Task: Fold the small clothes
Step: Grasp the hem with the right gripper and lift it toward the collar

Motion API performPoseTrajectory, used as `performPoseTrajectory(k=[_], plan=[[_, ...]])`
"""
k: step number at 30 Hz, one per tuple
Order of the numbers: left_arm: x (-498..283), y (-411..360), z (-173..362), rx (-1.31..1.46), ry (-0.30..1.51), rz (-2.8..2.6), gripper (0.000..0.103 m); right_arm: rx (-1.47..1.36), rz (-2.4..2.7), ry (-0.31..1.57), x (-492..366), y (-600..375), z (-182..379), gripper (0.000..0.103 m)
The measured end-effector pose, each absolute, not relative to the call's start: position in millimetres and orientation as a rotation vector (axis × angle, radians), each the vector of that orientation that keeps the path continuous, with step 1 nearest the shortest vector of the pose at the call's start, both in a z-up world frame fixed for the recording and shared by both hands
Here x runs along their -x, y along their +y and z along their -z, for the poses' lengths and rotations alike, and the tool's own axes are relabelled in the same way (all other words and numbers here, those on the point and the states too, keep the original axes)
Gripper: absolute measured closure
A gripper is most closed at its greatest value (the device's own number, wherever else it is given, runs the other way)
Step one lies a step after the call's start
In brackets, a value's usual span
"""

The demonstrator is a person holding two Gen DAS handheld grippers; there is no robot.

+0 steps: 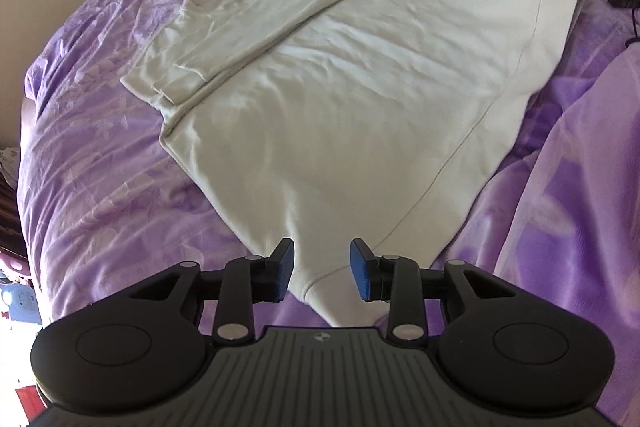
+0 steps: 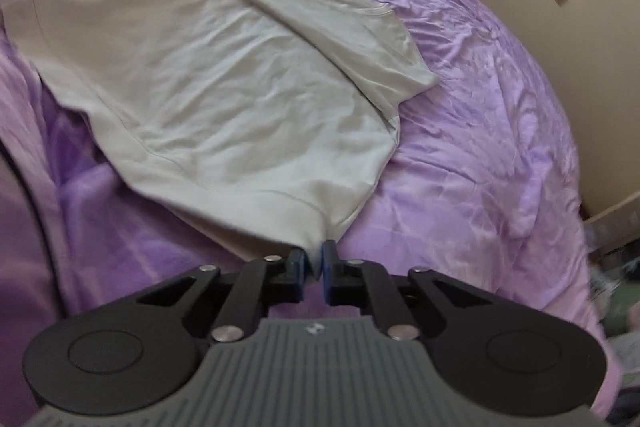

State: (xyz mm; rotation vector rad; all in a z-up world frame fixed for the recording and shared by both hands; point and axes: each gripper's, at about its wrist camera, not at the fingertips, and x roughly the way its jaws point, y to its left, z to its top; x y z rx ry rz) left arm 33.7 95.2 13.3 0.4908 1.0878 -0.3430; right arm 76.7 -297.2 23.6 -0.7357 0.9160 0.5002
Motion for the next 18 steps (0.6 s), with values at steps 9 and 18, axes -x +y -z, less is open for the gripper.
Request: performPoseTrajectory(k=[9, 18], plan=[[-21, 96, -13, -0.549, 1.097, 0.401, 0.062, 0.724, -0.527, 1.044, -73, -309, 1, 0.103], [10, 73, -4, -0.869, 1.104, 0.519, 0.040, 0.812, -0.587, 1.067, -69, -301, -15, 0.099]])
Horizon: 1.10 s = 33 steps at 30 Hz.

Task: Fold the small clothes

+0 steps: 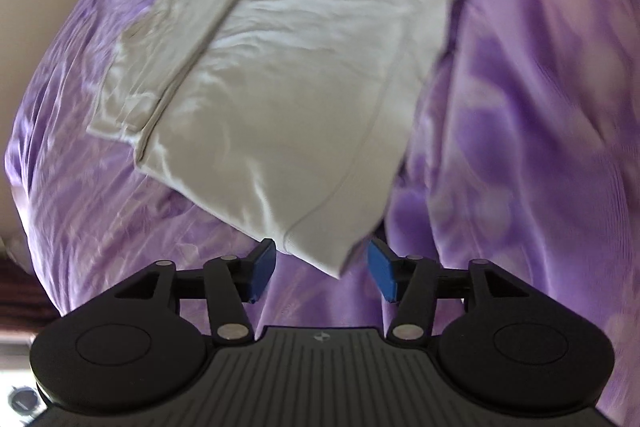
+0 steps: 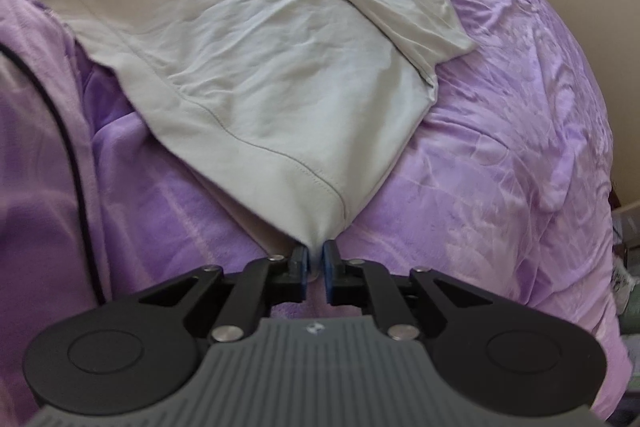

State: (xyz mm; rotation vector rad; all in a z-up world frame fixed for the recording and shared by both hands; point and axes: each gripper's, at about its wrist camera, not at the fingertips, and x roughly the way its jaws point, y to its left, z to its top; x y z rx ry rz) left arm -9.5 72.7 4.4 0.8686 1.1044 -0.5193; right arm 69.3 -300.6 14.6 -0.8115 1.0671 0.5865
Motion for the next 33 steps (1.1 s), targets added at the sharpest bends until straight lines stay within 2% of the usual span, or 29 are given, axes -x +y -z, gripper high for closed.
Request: performPoseTrajectory(k=[4, 8, 13, 18, 20, 21, 23, 24, 25, 26, 28, 29, 33], plan=[[19, 60, 20, -1.044, 1.090, 0.536, 0.039, 0.876, -0.592, 1.068, -64, -303, -23, 0.095], [28, 50, 39, -1.221, 1.015, 0.528, 0.039, 0.857, -0.641, 0.975, -56, -305, -43, 0.059], [34, 44, 60, -1.347, 0.931, 0.497, 0.039, 0.986, -0.774, 0.868, -42, -285, -37, 0.057], [31, 47, 67, -1.280, 0.914, 0.435, 0.039, 1.189, -0.883, 0.814, -31, -275, -9, 0.053], [31, 48, 65, -1.232, 0.914, 0.424, 0.047, 1.267, -0.886, 0.795, -28, -278, 3, 0.053], [31, 49, 64, -1.205, 0.916, 0.417, 0.050, 1.278, -0.886, 0.783, -29, -281, 7, 0.054], [32, 49, 63, -1.167, 0.908, 0.402, 0.073, 1.264, -0.877, 0.763, -33, -285, 10, 0.055], [32, 49, 63, -1.158, 0.902, 0.397, 0.078, 1.259, -0.862, 0.742, -34, -287, 11, 0.065], [33, 50, 62, -1.153, 0.888, 0.390, 0.087, 1.261, -0.845, 0.725, -36, -289, 13, 0.073], [34, 51, 59, -1.140, 0.877, 0.383, 0.091, 1.268, -0.826, 0.713, -37, -291, 15, 0.085], [31, 55, 47, -1.070, 0.868, 0.368, 0.096, 1.278, -0.803, 0.685, -34, -294, 16, 0.094], [29, 58, 38, -1.024, 0.860, 0.358, 0.096, 1.268, -0.801, 0.679, -32, -296, 14, 0.102], [21, 68, 0, -0.866, 0.797, 0.296, 0.097, 1.146, -0.757, 0.628, -33, -304, -6, 0.103]])
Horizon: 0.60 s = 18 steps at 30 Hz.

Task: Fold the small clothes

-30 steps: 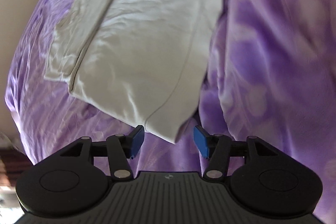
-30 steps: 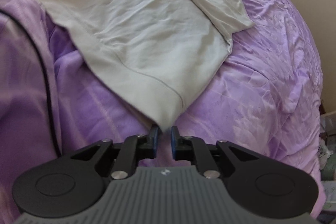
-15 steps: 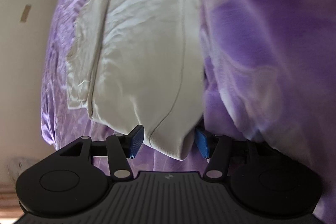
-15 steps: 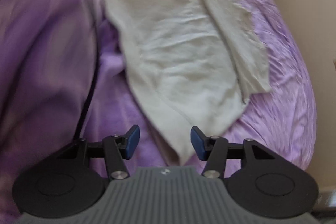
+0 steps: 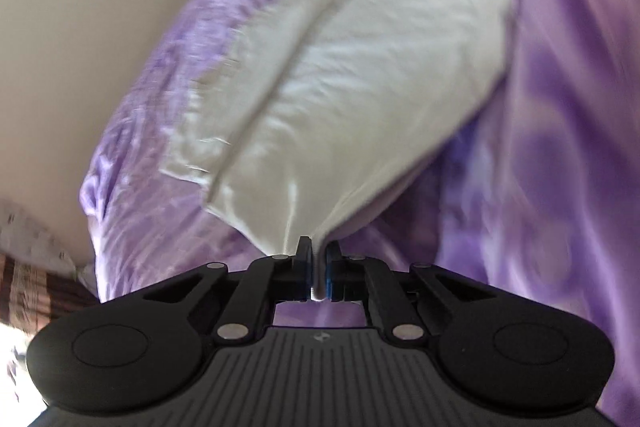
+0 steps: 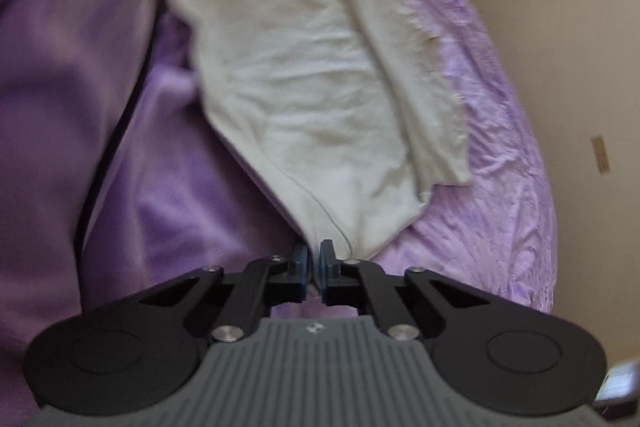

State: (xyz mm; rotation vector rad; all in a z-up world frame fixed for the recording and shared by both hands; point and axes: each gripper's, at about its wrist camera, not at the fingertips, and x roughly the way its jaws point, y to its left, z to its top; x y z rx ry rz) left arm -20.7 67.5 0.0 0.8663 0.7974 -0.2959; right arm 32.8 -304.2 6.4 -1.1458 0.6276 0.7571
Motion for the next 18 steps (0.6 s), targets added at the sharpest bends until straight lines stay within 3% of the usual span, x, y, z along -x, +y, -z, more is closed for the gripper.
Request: performPoseTrajectory(k=[10, 18], plan=[[6, 67, -82, -0.735, 0.586, 0.099, 0.098, 0.801, -0.547, 0.451, -61, -317, -76, 0.103], [34, 55, -131, -0.747, 0.464, 0.056, 0.099, 0.725, -0.505, 0.328, -35, -328, -117, 0.103]])
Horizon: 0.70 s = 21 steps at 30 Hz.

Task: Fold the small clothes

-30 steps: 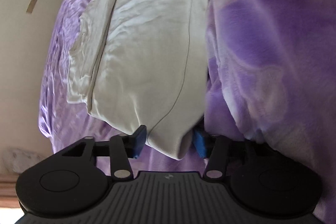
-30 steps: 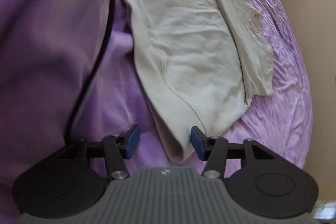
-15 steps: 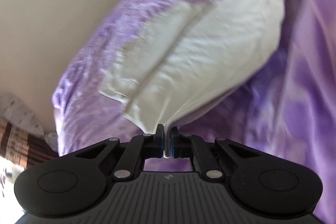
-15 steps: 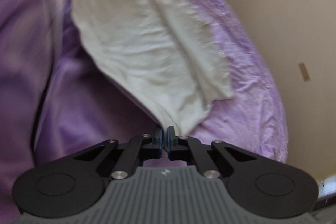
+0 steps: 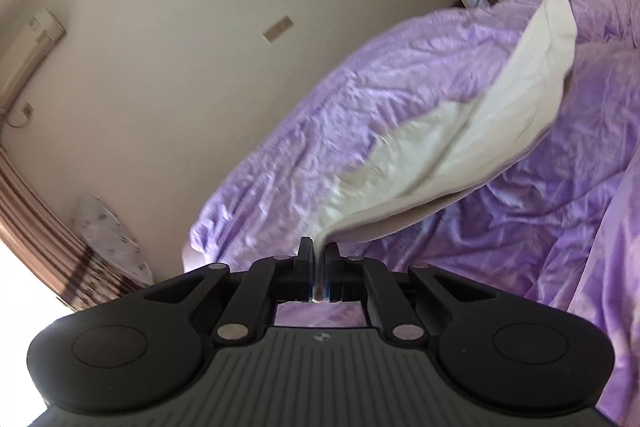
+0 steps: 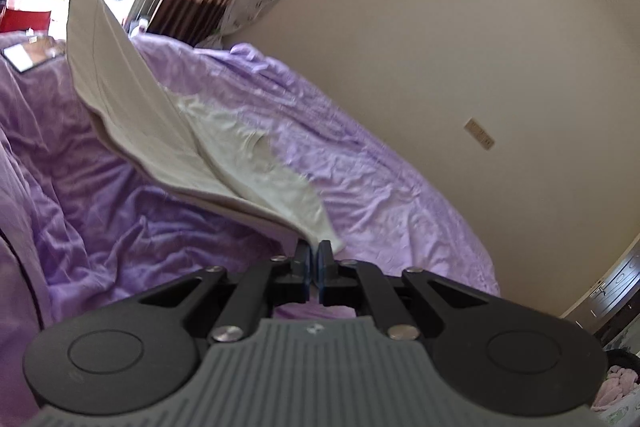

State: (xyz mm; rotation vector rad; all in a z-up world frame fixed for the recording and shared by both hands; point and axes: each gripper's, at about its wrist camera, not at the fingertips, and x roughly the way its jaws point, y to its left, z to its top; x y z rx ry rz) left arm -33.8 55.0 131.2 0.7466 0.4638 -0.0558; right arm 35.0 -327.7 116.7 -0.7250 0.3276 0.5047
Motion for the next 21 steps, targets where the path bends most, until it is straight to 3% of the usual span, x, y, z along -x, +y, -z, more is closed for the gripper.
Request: performPoseTrajectory(k=[10, 21], plan=[[21, 60, -148, -0.719, 0.459, -0.028, 0.098, 0.651, -0.483, 0.286, -17, -334, -150, 0.103], [-100, 78, -134, -0.713, 0.469, -0.149, 0.098, 0.581, -0.428, 0.321, -135, -302, -153, 0.103]])
